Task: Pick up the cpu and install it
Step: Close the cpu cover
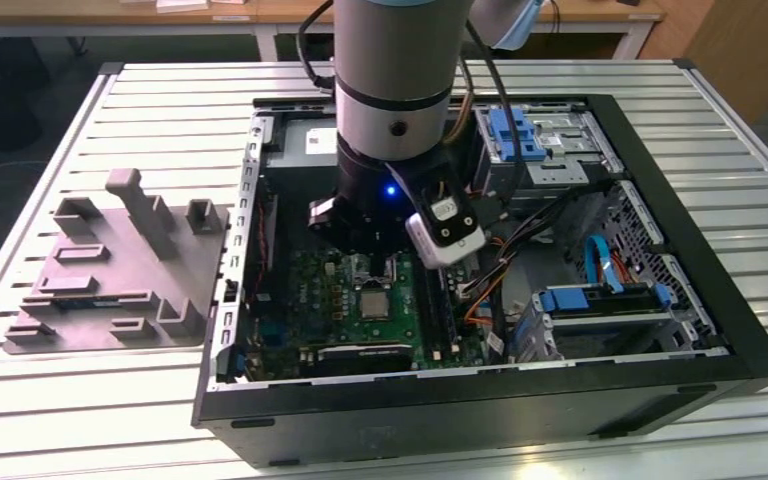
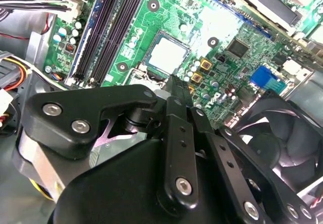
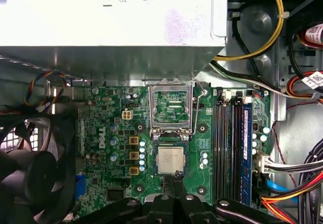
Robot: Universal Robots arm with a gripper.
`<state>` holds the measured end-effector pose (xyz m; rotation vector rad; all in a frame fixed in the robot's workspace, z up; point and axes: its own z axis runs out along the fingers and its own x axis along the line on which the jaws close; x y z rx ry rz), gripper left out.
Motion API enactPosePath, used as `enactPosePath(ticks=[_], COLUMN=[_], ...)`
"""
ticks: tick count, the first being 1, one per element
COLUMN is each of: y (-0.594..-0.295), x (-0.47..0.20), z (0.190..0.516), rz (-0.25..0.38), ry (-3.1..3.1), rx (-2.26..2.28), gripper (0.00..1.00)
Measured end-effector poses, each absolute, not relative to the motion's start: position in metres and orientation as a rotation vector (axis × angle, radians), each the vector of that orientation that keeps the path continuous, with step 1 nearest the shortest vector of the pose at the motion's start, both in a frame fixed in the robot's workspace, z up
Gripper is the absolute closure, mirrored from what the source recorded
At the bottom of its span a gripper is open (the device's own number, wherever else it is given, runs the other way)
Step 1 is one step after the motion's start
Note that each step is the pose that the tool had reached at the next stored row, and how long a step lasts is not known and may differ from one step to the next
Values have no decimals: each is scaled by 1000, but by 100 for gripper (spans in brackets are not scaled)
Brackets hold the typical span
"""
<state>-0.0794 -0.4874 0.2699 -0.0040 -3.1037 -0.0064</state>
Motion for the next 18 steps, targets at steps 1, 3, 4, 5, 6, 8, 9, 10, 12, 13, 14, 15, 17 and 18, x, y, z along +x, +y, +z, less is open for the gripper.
enactPosePath(ticks=[1, 3, 4, 5, 6, 8, 9, 10, 12, 13, 14, 15, 17, 18], y=[-487, -488, -488, -488, -488, -488, -488, -488, -488, -488, -488, -488, -488, -488], x=[-79, -79, -79, -79, -79, -79, -79, -79, -79, -79, -79, -79, -79, -79], z=[270, 270, 270, 270, 270, 270, 270, 270, 269, 269, 269, 269, 269, 269], rz=[-6, -5, -5, -5, -4, -3, -2, -2, -1, 0, 0, 1, 1, 1], ry=[-3104, -3103, -3103, -3102, -3101, -3099, -3097, -3095, -3090, -3088, -3085, -3082, -3079, -3078], rx=[7, 41, 63, 89, 117, 174, 202, 230, 285, 314, 343, 366, 393, 394], gripper=[89, 89, 89, 89, 89, 89, 89, 89, 89, 89, 89, 89, 89, 89])
